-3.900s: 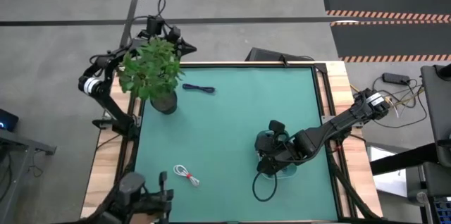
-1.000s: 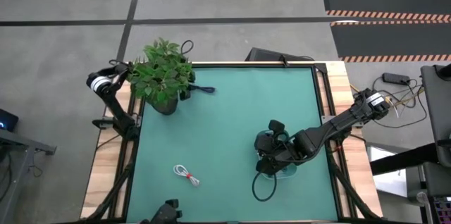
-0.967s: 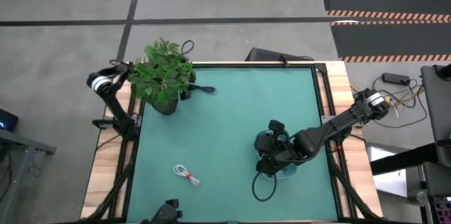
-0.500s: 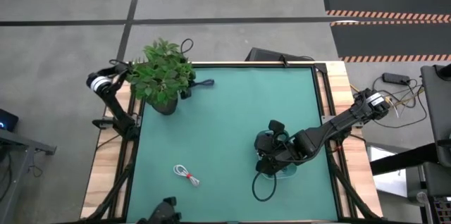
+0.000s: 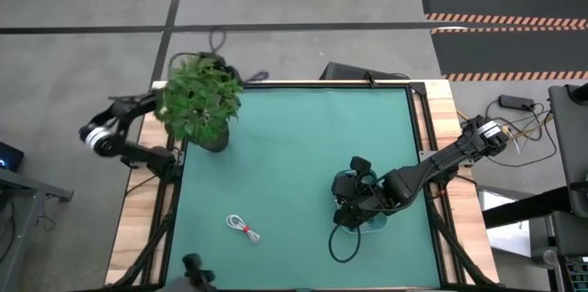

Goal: Pick and place USB-C Cables
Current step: Put the violet charger cable into the blue bin

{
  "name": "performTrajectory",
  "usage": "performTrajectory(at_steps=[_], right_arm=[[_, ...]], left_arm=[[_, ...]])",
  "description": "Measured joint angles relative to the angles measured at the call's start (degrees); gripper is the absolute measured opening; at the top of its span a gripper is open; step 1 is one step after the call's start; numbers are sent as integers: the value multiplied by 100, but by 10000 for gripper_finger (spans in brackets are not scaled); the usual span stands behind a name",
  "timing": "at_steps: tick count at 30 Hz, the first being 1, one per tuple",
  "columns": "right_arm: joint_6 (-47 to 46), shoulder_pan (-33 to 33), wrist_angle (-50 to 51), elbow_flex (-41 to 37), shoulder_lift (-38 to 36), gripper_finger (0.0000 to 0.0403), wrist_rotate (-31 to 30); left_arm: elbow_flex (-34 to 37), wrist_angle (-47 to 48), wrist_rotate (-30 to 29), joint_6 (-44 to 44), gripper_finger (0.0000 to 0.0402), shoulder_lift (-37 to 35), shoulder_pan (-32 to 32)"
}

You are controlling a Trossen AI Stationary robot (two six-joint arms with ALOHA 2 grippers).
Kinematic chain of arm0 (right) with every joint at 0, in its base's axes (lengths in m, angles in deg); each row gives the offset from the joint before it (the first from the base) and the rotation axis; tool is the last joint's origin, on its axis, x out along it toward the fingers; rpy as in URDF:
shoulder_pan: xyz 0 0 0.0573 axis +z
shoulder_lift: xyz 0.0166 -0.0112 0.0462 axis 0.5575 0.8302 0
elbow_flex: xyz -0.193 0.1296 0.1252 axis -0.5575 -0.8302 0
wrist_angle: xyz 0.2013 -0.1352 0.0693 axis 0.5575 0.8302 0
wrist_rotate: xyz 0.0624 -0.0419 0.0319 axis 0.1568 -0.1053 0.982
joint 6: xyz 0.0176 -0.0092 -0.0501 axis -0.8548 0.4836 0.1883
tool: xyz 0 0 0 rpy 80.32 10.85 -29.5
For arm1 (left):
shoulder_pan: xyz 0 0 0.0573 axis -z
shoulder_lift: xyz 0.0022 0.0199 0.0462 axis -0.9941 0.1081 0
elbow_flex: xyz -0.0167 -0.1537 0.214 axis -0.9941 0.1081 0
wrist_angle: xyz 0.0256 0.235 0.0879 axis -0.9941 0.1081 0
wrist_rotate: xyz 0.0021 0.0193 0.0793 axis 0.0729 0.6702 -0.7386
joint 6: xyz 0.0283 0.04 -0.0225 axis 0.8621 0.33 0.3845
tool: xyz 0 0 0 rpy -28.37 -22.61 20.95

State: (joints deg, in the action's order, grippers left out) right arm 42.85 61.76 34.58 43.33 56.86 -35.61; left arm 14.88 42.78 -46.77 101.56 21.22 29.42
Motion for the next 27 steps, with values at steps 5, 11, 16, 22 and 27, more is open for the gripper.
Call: performTrajectory(at_steps=[5, 11, 16, 22, 27], right_arm=[[0, 0, -1, 0, 0, 68, 22], [0, 0, -3, 0, 0, 68, 22], [0, 2, -5, 0, 0, 68, 23], [0, 2, -13, 0, 0, 68, 21], [0, 2, -18, 0, 0, 68, 22]], left_arm=[[4, -5, -370, 8, 12, -831, -184], [-24, -161, -552, 20, 11, -1464, -391], [-27, -471, -546, 0, 11, -1684, -498], [-213, -600, -533, -480, 11, -1579, -656], [-491, -706, -536, -990, 11, -1371, -840]])
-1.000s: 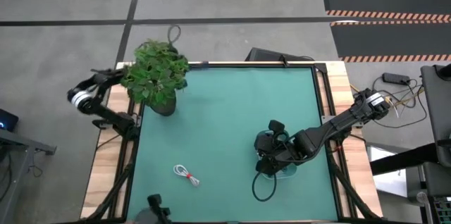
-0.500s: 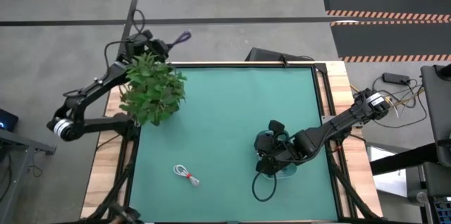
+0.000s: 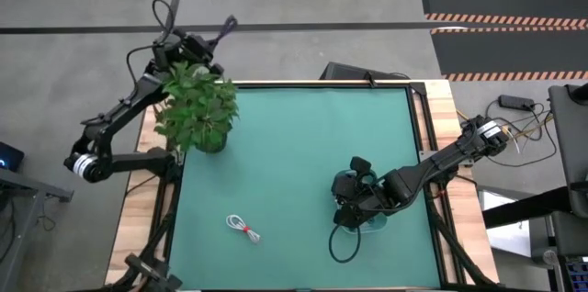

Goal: Pick and place USB-C Cables
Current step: Put the violet charger cable into the blue bin

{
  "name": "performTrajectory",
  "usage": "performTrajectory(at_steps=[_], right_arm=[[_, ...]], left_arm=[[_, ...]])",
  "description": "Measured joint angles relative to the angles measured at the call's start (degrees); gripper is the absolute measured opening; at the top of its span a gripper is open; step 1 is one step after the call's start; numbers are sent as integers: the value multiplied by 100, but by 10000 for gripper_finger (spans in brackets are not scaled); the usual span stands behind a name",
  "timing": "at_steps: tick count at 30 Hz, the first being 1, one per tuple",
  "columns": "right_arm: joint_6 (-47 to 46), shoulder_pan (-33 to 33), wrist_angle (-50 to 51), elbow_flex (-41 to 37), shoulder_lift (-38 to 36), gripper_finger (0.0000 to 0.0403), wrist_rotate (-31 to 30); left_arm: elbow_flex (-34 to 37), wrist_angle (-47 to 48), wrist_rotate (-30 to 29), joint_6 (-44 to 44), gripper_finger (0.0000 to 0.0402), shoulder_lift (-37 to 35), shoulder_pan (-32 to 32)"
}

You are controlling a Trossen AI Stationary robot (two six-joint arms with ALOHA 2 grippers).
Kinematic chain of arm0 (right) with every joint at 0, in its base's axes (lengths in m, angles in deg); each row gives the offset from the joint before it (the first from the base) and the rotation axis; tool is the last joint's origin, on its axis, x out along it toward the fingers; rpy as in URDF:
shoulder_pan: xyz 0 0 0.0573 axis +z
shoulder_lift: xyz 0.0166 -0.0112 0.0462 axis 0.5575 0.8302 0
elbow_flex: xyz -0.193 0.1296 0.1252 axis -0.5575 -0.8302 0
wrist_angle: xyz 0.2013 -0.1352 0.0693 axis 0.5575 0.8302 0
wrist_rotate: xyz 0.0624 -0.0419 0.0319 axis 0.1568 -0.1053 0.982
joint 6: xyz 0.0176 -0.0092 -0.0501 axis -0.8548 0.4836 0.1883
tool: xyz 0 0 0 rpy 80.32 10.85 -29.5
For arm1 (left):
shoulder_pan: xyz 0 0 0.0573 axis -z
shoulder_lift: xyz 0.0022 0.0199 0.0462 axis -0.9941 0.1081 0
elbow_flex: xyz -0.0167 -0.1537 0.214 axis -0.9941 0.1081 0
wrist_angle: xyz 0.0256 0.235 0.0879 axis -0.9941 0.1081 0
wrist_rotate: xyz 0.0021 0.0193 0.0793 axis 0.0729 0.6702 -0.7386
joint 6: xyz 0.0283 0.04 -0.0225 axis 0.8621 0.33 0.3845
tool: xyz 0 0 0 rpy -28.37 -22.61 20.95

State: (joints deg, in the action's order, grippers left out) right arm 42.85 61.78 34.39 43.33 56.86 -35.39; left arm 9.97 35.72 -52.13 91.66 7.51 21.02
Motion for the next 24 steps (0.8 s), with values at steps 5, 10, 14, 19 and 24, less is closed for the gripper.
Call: performTrajectory(at_steps=[5, 10, 14, 19, 24], right_arm=[[0, 0, -2, 0, 0, 68, -1], [-2, 0, -17, 0, 0, 68, -1], [0, 0, -26, 0, 0, 68, -1], [0, 0, -28, 0, 0, 68, -1], [-1, 0, -28, 0, 0, 68, -1]], left_arm=[[-330, -164, -7, -390, 11, 205, -127], [-828, -239, -20, -459, 11, 362, -224], [-1342, -253, -18, -327, 11, 396, -250], [-1994, -244, -20, -314, 11, 357, -248], [-2582, -203, -18, -354, 11, 253, -247]])
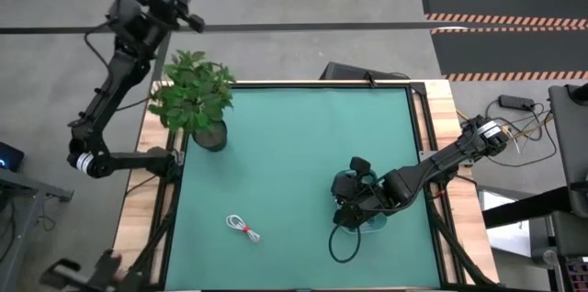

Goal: Pick and place USB-C Cables
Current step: Put the violet charger cable into the blue bin

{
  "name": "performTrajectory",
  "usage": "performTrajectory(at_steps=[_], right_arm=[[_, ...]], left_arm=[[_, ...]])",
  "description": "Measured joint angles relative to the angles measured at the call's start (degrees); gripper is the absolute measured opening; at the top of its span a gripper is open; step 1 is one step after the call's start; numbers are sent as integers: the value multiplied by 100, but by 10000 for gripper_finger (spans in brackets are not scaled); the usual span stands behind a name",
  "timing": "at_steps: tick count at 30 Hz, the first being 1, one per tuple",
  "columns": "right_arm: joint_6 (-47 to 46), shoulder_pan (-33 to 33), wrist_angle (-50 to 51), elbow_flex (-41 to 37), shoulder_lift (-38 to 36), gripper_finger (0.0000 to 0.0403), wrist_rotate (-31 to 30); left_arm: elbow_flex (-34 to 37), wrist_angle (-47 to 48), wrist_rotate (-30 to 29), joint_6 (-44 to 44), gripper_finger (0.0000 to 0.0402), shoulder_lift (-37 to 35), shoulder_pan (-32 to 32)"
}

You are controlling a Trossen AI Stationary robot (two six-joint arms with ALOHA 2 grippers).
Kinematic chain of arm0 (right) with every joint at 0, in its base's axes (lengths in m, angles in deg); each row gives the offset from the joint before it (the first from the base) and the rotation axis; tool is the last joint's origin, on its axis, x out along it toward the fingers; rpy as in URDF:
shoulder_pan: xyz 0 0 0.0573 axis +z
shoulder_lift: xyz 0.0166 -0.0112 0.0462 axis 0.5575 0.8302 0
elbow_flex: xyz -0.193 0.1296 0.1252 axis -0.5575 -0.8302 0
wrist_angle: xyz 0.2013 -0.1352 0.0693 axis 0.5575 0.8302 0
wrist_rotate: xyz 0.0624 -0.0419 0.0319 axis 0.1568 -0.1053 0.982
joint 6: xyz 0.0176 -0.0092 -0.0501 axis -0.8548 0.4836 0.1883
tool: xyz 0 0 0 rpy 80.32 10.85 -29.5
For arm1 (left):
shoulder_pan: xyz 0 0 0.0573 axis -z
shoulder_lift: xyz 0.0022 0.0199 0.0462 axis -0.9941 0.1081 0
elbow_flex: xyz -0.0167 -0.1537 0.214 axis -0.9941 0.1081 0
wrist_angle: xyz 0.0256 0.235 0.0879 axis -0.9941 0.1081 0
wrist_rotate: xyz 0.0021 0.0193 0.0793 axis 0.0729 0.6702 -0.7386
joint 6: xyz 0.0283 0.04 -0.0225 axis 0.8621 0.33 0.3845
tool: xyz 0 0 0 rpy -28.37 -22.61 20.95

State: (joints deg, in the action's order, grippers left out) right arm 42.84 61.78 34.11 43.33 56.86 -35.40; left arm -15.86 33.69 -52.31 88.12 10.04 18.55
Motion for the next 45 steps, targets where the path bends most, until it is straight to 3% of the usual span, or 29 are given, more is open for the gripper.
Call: performTrajectory(at_steps=[5, 12, 24, 32, 45], right_arm=[[-1, 0, -2, 0, 0, 68, 0], [-1, 0, -7, 0, 0, 68, 0], [0, 0, -104, 0, 0, 68, -44], [3, 0, -125, 0, 0, 68, -44], [19, 0, -125, 1, 0, 68, -46]], left_arm=[[-392, 279, 110, -133, 11, -50, 80], [-455, 405, 1470, -1047, 11, -312, 236], [203, 570, 1614, -1208, 11, -1137, 1646], [536, 550, 1608, -1260, 11, -1463, 2245], [553, 479, 1613, -1334, 11, -1458, 3614]])
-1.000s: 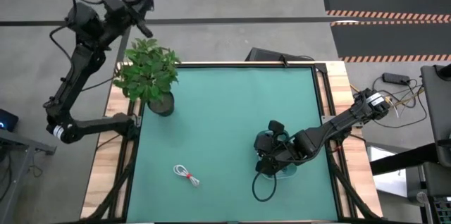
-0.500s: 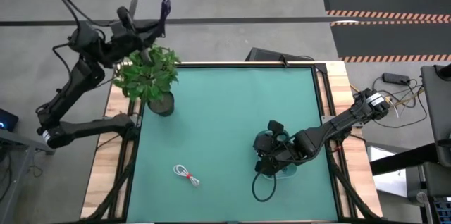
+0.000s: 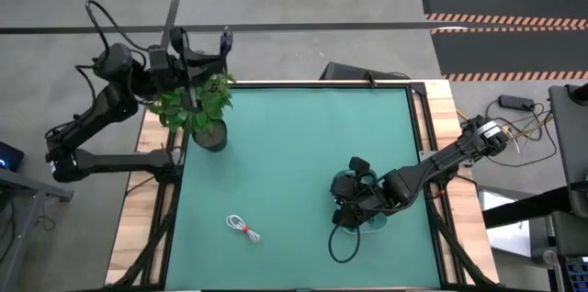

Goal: Pick and place USB-C Cables
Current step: Put the violet charger cable into the blue bin

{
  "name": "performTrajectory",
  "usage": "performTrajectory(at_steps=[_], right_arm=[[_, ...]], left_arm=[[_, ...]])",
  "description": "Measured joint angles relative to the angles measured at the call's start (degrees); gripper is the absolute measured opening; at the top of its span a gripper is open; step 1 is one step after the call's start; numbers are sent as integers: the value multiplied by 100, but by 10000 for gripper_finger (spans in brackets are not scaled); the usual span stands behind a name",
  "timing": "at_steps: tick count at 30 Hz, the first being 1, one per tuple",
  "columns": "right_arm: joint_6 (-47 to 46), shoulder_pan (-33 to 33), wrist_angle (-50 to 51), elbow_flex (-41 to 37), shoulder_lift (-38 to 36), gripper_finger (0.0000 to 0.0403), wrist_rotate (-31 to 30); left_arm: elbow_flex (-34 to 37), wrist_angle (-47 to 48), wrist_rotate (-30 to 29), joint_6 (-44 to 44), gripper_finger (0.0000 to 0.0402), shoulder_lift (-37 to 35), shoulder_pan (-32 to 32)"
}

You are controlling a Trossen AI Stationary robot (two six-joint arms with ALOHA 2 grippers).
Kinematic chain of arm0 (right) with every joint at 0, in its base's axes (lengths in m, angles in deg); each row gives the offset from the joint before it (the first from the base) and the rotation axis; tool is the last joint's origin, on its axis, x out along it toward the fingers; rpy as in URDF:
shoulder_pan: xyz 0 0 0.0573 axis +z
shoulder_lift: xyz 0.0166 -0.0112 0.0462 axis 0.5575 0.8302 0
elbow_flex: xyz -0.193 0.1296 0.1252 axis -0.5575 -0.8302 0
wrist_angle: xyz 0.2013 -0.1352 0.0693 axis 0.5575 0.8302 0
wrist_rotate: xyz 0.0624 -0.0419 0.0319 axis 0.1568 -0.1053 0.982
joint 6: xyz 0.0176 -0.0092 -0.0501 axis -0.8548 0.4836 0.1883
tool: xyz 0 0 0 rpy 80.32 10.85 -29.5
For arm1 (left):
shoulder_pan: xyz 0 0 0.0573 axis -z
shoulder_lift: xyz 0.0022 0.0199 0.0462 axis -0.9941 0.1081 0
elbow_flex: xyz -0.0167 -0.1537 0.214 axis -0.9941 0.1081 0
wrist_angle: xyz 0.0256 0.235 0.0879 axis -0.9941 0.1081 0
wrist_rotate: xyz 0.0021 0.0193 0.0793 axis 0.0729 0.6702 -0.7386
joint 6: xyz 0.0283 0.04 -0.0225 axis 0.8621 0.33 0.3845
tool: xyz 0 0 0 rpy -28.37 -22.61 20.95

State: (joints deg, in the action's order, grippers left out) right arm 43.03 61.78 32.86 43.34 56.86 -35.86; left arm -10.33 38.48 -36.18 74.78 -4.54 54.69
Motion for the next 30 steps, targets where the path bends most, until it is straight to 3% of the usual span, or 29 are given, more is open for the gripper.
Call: performTrajectory(at_steps=[12, 25, 30], right_arm=[[2, 0, 0, -1, 0, 68, -2], [13, 0, 0, -1, 0, 68, -4], [45, -1, 2, -19, 2, 68, -2]], left_arm=[[59, -16, -37, -50, 11, 97, 699], [186, 65, -163, 103, 11, 354, 2895], [257, 85, -908, 284, 11, 574, 3535]])
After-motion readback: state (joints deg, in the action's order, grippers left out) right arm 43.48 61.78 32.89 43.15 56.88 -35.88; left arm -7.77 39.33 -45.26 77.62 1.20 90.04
